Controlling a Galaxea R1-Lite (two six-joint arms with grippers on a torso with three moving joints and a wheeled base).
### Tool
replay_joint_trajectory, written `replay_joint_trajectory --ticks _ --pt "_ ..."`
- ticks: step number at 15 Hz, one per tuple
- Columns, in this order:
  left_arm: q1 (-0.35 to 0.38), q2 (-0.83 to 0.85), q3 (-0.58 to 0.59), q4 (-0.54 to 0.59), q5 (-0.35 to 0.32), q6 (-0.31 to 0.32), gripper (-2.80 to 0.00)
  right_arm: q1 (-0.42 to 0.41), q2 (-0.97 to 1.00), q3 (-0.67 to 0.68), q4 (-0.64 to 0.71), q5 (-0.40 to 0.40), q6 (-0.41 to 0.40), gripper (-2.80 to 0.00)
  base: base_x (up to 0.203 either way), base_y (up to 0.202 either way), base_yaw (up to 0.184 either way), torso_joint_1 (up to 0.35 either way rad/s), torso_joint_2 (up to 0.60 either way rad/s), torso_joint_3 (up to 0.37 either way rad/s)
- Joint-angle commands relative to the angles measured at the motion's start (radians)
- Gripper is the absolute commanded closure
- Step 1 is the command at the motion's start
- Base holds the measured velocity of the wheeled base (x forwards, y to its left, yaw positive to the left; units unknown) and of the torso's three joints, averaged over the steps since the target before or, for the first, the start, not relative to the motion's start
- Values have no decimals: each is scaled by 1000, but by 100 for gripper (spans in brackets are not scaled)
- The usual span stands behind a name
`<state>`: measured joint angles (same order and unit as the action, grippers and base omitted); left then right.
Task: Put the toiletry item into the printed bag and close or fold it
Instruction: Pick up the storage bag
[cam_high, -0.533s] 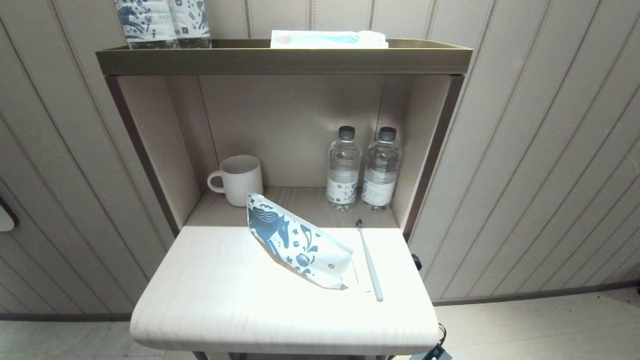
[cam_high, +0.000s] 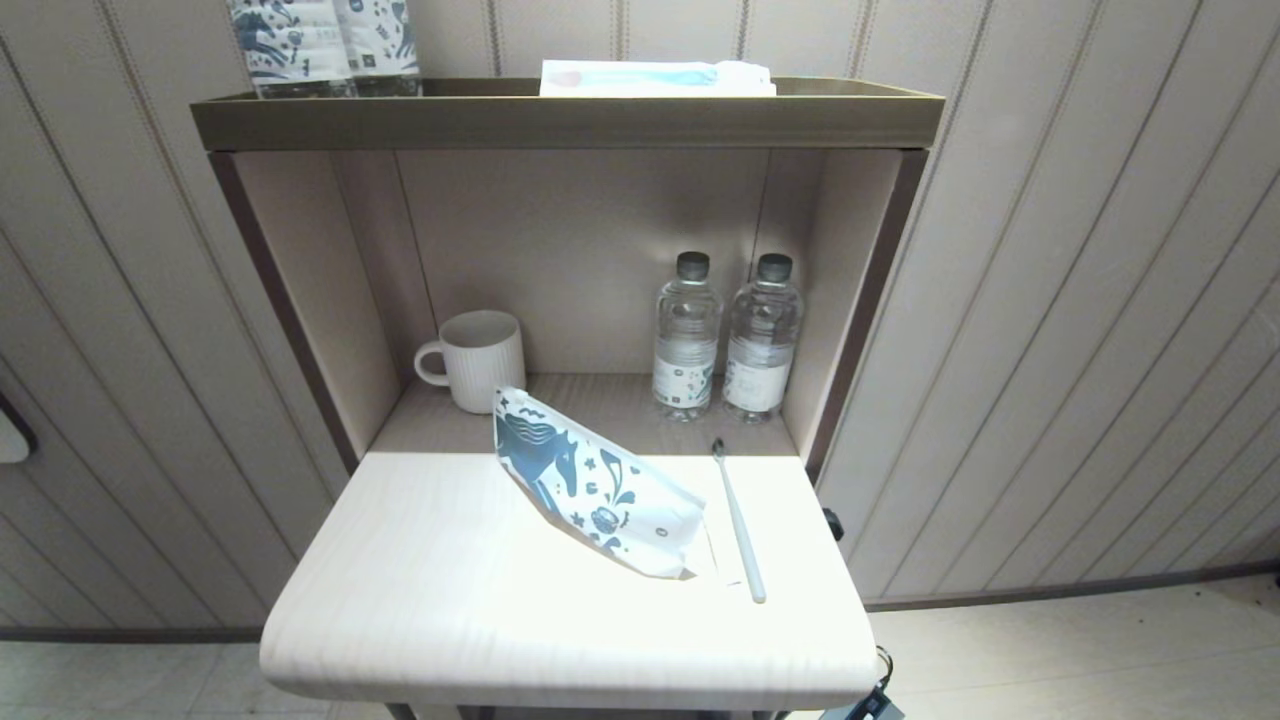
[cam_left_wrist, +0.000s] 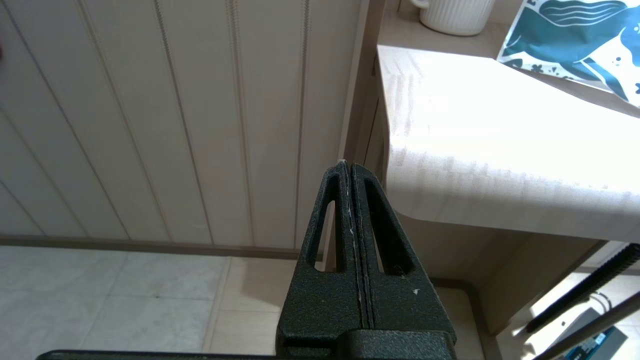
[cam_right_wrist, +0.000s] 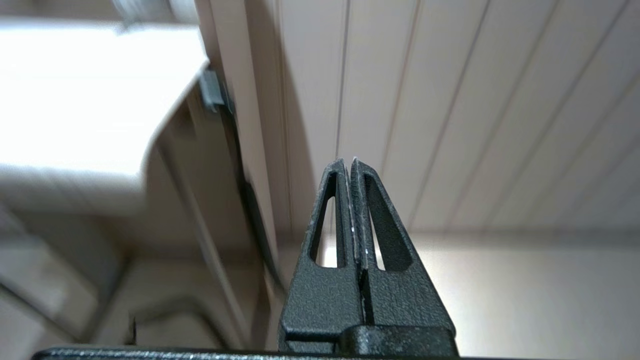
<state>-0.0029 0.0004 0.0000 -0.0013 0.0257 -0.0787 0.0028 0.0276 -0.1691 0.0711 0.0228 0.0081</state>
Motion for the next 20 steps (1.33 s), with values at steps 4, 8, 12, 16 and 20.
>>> replay_joint_trajectory --ticks 4,8,12,16,20 --pt "0 0 0 0 -1 -4 0 15 408 -445 89 36 28 0 0 0 0 0 0 0" --pt "0 0 0 0 -1 -3 0 124 769 -703 157 80 95 0 0 0 0 0 0 0" --pt "0 0 0 0 -1 -1 0 489 901 -801 351 174 192 0 0 0 0 0 0 0" --pt "0 0 0 0 -1 -1 0 697 1038 -794 391 204 198 -280 0 0 0 0 0 0" --pt "0 0 0 3 -1 0 0 738 1120 -866 407 197 141 -280 0 0 0 0 0 0"
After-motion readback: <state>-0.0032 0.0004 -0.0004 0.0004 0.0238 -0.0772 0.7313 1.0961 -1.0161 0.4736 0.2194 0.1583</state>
